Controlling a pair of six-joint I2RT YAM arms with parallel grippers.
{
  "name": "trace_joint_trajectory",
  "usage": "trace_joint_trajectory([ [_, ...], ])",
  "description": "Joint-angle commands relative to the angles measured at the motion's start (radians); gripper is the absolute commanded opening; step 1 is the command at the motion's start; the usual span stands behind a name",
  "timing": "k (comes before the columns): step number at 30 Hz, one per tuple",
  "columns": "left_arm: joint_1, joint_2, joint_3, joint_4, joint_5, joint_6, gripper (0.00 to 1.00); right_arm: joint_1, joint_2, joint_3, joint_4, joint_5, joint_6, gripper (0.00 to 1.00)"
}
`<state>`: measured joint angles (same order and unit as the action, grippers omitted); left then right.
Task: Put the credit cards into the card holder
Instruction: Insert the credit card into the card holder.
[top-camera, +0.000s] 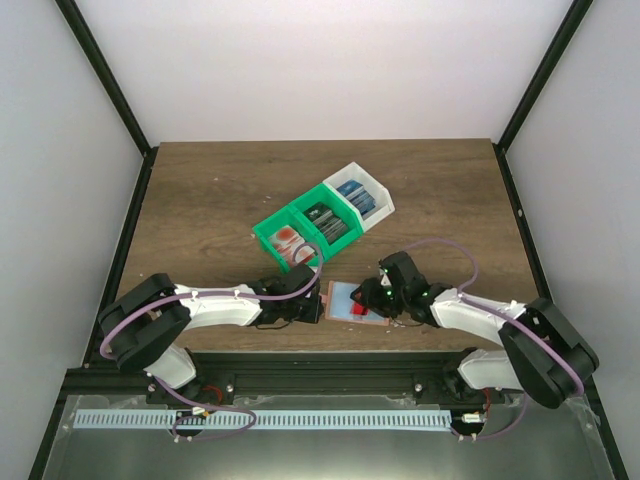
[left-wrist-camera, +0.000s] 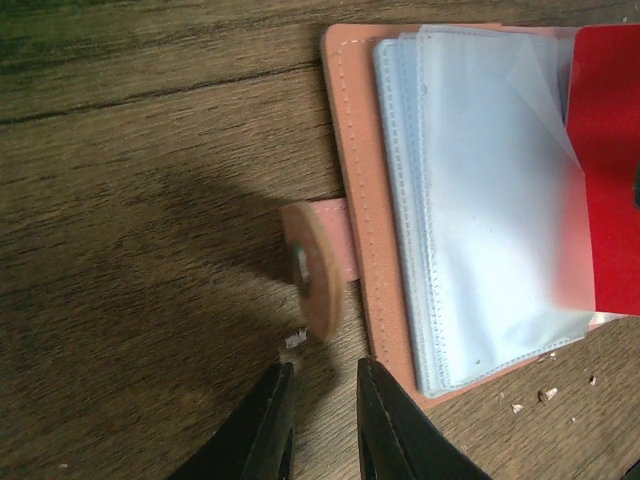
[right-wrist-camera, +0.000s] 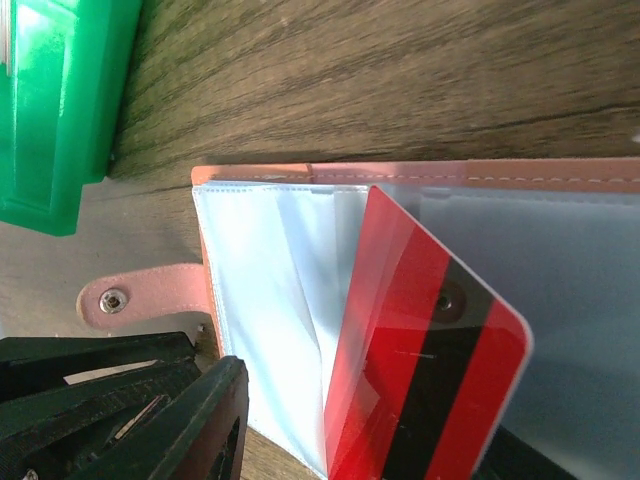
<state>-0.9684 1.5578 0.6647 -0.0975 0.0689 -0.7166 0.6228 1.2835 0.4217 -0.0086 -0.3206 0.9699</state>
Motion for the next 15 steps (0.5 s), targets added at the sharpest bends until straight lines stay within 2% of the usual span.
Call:
trace_joint_trajectory([
  [1, -0.003, 0.024, -0.015, -0.014, 0.008, 0.011, 0.21, -0.009, -0.044, 0.021, -0.088, 0.059, 0.025, 0.44],
  [10, -0.003, 0.025, -0.014, -0.015, 0.008, 0.011, 0.21, -0.016, -0.103, -0.006, -0.082, 0.045, 0.08, 0.47],
  [15, -0.003, 0.027, -0.014, -0.012, 0.008, 0.011, 0.21, -0.031, -0.151, -0.036, -0.075, 0.05, 0.132, 0.42],
])
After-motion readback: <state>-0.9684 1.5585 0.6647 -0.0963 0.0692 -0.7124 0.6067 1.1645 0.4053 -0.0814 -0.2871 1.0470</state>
